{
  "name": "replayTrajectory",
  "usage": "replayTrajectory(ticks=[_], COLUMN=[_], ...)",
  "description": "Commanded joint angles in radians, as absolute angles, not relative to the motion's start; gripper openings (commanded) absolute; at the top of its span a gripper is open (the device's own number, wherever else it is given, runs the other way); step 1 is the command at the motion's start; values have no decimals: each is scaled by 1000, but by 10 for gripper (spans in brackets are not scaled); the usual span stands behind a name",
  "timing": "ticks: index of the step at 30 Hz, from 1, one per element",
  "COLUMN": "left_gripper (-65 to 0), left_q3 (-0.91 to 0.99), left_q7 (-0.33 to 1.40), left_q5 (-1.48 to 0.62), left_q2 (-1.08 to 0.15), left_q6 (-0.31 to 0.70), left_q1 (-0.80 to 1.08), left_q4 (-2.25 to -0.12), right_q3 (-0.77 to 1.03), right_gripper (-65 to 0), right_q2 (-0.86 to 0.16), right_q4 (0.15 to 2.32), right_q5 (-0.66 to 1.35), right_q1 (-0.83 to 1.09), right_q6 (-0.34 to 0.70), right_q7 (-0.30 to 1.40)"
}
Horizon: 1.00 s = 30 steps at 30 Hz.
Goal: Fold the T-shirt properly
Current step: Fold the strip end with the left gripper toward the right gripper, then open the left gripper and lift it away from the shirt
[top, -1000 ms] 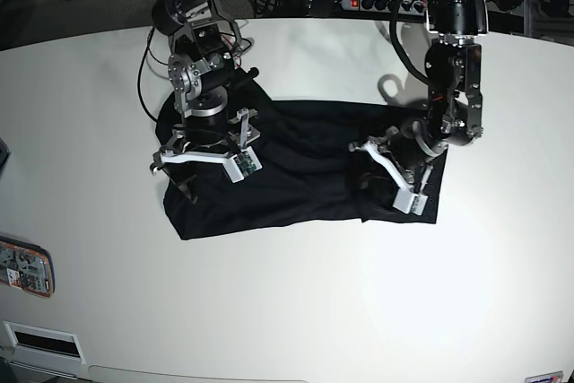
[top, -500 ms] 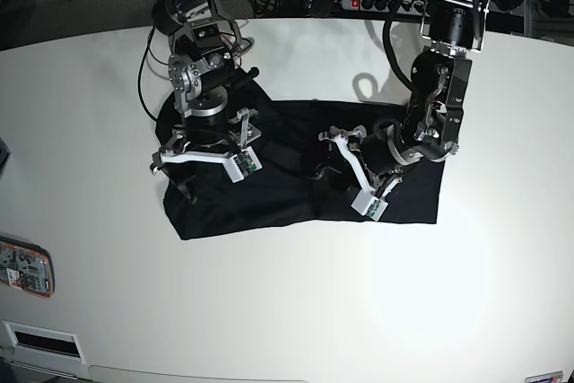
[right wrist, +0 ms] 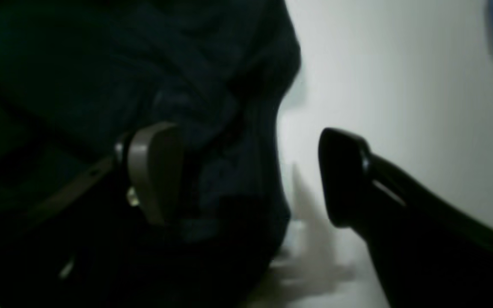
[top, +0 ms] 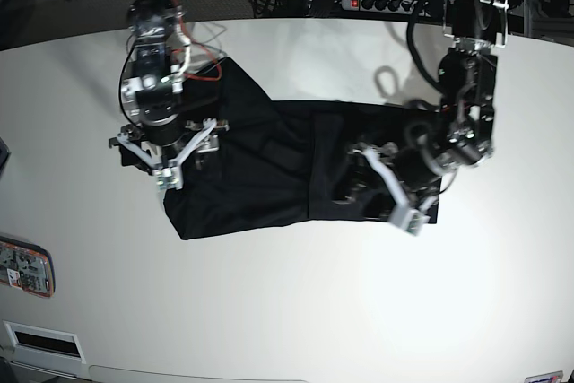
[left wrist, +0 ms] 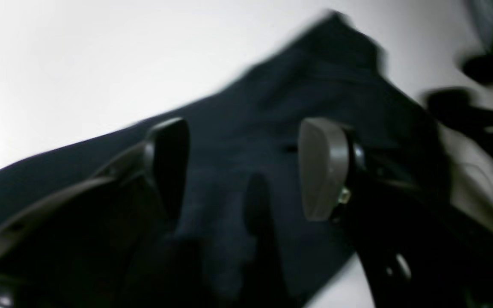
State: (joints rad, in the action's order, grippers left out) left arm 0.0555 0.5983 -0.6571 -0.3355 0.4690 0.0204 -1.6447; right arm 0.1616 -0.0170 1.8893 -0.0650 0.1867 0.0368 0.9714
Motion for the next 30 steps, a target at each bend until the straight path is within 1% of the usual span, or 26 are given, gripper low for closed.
replayTrajectory(ticks=[1, 5, 8, 11, 15, 20, 25, 30], left_gripper=[-263, -263, -263, -263, -263, -263, -263, -263], left_q3=[101, 217, 306, 378, 495, 593, 639, 641], left_q7=[545, 423, 334, 275, 274, 272, 272, 272], left_q5=[-677, -668, -667, -665, -588, -470, -463, -463], left_q2=[-335, -335, -335, -332, -338, -335, -332, -332], left_q6=[476, 476, 476, 476, 476, 476, 476, 476], left_q1=[30, 93, 174, 259, 335, 381, 415, 424], left_q4=[-1685, -1725, -1790, -1877, -1952, -1975, -1974, -1975], right_q3=[191, 320, 374, 403, 394, 395, 371, 242], right_gripper=[-179, -179, -179, -179, -179, -179, -180, -180], right_q2=[-19, -74, -111, -117, -182, -200, -197, -197], right_q4=[1908, 1890, 1840, 1728, 1549, 1388, 1343, 1342], right_q5=[12, 277, 417, 510, 570, 590, 590, 591], right_q1=[147, 30, 7, 7, 7, 7, 7, 7], right_q6=[53, 94, 94, 96, 96, 97, 97, 97], right_q7=[957, 1069, 1130, 1139, 1135, 1124, 1096, 1093])
